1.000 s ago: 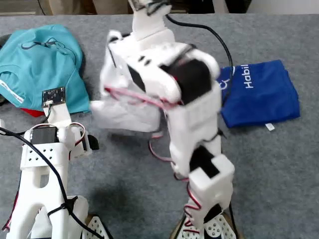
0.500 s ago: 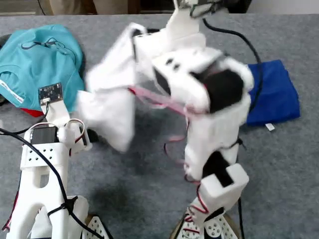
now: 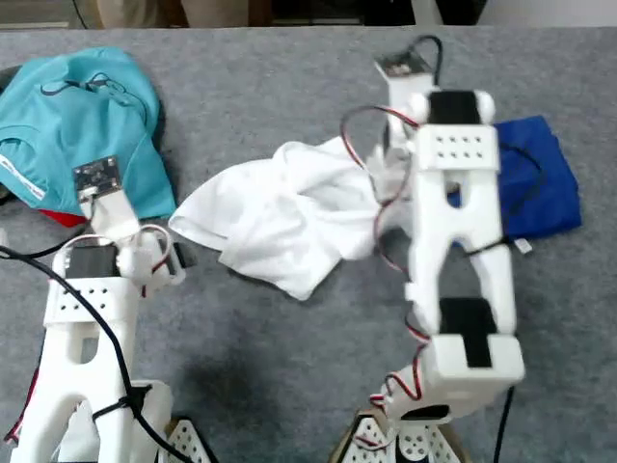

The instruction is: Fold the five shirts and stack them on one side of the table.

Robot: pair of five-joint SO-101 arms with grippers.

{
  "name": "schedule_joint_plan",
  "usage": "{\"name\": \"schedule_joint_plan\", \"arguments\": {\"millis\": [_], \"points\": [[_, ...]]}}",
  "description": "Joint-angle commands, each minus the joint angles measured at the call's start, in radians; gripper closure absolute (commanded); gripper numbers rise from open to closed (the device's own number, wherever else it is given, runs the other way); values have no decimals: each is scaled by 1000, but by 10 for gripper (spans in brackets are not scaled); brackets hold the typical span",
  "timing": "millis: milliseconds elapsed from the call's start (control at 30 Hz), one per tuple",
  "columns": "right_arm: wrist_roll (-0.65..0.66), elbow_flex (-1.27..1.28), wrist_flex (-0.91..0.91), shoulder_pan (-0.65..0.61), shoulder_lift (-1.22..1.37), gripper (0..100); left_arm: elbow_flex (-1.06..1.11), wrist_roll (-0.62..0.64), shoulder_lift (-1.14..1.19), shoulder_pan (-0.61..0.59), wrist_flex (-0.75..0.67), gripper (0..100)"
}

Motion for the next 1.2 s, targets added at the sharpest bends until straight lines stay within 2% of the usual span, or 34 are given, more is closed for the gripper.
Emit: {"name": "schedule_joint_plan", "arguments": {"millis": [0,233,367,467,600,667,867,1000,1167], "points": [[101,191,-89,119,-136,997,-68,44,-10,100,-14,736],[278,492,-224,286,-298,994,-72,44,47,210,-123,740],[301,564,-279,346,-377,993,-110,51,234,259,-198,740],[377,591,-287,387,-414,993,-203,60,401,302,-198,740],[443,605,-292,429,-427,993,-350,135,584,344,-195,740],[462,605,-292,438,-427,993,-430,169,625,361,-163,740],[468,607,-344,460,-427,993,-727,221,616,397,110,740],[470,641,-377,460,-427,993,-764,222,656,407,124,740],[470,690,-420,458,-427,993,-756,308,697,351,124,740]]}}
